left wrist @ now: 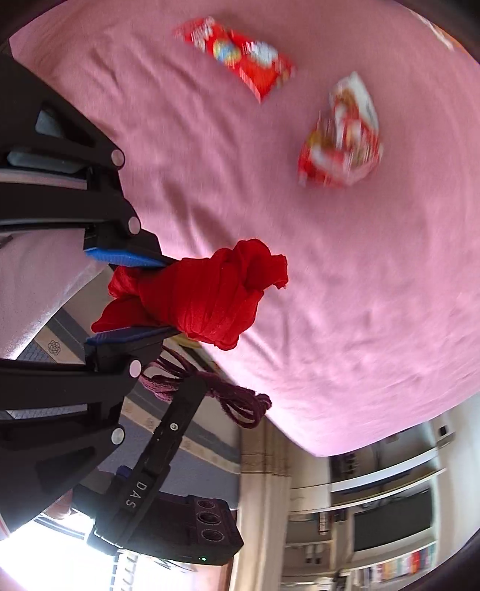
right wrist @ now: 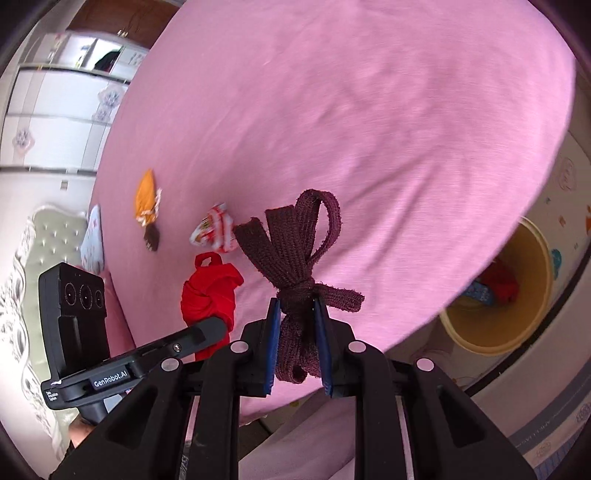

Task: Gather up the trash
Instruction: 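Carry the red cloth and maroon ribbon to the yellow bucket and release both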

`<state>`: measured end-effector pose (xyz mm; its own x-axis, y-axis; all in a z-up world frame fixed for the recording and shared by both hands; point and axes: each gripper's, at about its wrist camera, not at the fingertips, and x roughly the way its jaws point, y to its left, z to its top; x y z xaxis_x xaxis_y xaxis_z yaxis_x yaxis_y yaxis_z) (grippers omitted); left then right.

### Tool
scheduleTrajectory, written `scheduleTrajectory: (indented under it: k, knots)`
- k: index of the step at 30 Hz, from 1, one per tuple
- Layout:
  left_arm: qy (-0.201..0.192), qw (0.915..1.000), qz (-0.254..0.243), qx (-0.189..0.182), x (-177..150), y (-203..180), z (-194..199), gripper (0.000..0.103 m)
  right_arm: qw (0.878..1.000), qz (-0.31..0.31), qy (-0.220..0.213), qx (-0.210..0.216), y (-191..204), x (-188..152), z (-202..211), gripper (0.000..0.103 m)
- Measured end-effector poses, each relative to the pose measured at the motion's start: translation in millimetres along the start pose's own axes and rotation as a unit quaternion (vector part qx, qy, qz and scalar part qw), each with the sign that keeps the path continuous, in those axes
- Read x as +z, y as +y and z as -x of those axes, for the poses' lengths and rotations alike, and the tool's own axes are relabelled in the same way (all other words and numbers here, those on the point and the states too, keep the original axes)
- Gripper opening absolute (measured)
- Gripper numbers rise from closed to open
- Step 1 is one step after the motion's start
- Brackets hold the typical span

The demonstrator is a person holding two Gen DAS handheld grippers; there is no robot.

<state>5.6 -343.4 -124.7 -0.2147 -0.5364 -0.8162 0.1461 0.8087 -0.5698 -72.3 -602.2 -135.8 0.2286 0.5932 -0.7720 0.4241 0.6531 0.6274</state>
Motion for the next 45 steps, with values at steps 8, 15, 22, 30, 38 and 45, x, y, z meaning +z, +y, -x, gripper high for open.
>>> scheduleTrajectory:
  k: [8, 15, 22, 30, 38, 45]
  knots:
    - [0.07, 0.9945, -0.077, 0.014, -7.9, -96.1, -89.3, 0.028, 0.996, -0.085, -0.027, -0.014, -109.4, -6.9, 41.3, 0.019]
    - [0.121, 0.9833, -0.13, 0.04, -16.7, -150.5, -160.4, 0.028, 0.989, -0.143, -0.032, -0.021, -184.9, -24.1, 50.3, 0.019]
    - [0.16, 0.9681, -0.175, 0.08, -29.7, -171.9, -229.8, 0.028, 0.983, -0.184, -0.016, -0.024, -249.9, -41.9, 39.5, 0.019]
    - [0.186, 0.9563, -0.202, 0.1, -39.2, -176.4, -280.0, 0.031, 0.983, -0.183, 0.001, -0.034, -281.1, -41.3, 23.5, 0.029]
    - [0.188, 0.9465, -0.218, 0.146, -35.6, -172.6, -288.0, 0.074, 0.982, -0.181, 0.001, -0.05, -296.7, -37.9, 26.8, 0.034]
    - [0.188, 0.9488, -0.212, 0.139, -40.6, -171.1, -280.2, 0.074, 0.982, -0.184, 0.002, -0.042, -289.6, -38.0, 32.5, 0.034]
